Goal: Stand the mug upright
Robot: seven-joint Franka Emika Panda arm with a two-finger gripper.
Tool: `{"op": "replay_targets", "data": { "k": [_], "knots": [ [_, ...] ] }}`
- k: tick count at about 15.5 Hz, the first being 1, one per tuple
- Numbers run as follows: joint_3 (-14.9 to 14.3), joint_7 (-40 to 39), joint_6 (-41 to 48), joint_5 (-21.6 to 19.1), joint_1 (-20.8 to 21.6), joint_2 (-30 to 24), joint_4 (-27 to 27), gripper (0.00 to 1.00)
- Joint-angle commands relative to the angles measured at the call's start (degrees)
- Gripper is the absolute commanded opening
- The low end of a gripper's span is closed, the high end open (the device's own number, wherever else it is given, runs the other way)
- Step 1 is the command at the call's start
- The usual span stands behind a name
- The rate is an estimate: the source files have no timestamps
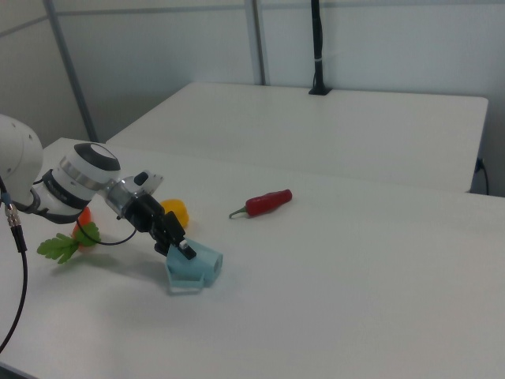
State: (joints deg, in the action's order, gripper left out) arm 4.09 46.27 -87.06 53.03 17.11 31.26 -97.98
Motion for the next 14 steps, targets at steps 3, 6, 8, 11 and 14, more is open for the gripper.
{"op": "replay_targets", "data": {
  "k": [3, 6, 8, 11, 14],
  "knots": [
    [-0.5, -9.4, 0.7, -1.2, -2.4, -6.2, -0.5, 0.0],
    [-0.5, -12.7, 0.5, -2.1, -3.7, -8.8, -0.4, 0.0],
    [-0.4, -13.4, 0.1, -4.0, -3.7, -9.5, -0.4, 0.0],
    [-0.2, -16.1, -3.3, -12.7, -4.7, -10.3, 1.8, 0.0],
    [-0.3, -19.4, -9.8, -25.0, -5.6, -10.3, 1.9, 0.01]
  ]
}}
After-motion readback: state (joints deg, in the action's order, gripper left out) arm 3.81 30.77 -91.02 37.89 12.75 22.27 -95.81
